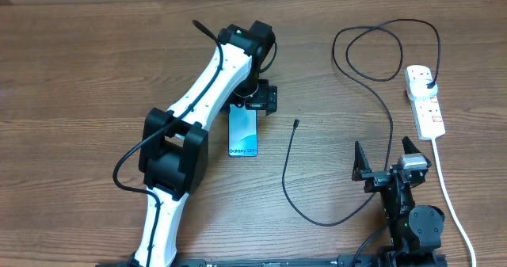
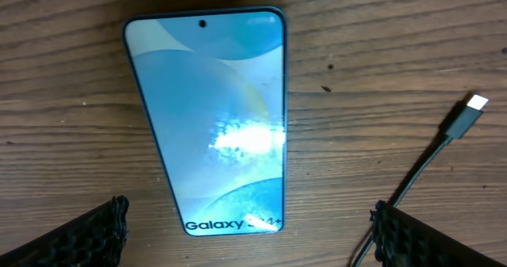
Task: Plug charger to phone and switch on socket
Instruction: 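Lower the open left gripper around the phone's top edge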
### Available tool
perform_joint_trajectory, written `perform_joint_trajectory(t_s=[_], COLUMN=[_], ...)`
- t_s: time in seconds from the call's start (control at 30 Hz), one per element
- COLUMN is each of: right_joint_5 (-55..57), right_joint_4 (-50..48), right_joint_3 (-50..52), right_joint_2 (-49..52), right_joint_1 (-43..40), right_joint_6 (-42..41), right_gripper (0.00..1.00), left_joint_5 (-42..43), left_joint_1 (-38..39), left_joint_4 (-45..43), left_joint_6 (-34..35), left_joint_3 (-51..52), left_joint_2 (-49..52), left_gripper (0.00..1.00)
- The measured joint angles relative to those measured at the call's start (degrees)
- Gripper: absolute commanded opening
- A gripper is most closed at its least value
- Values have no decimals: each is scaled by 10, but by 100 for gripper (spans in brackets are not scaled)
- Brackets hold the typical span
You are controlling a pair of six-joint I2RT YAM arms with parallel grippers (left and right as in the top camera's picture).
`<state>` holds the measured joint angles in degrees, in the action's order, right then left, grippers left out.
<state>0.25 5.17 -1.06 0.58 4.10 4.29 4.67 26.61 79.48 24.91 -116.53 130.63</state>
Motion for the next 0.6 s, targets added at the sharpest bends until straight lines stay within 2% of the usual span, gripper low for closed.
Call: perform_joint_trajectory(t_s=[0.27,0.6], right_joint_5=[0,0], right_joint_4=[0,0], right_joint_3=[0,0], right_joint_2=[0,0], right_joint_1=[0,0], right_joint_6=[0,0], right_gripper=[100,100], left_joint_5=[0,14], left_joint_1=[-16,-11], left_joint_4=[51,27], left_joint_6=[2,-11], left_joint_3=[0,0], left_joint_2=[0,0], left_gripper=[99,99])
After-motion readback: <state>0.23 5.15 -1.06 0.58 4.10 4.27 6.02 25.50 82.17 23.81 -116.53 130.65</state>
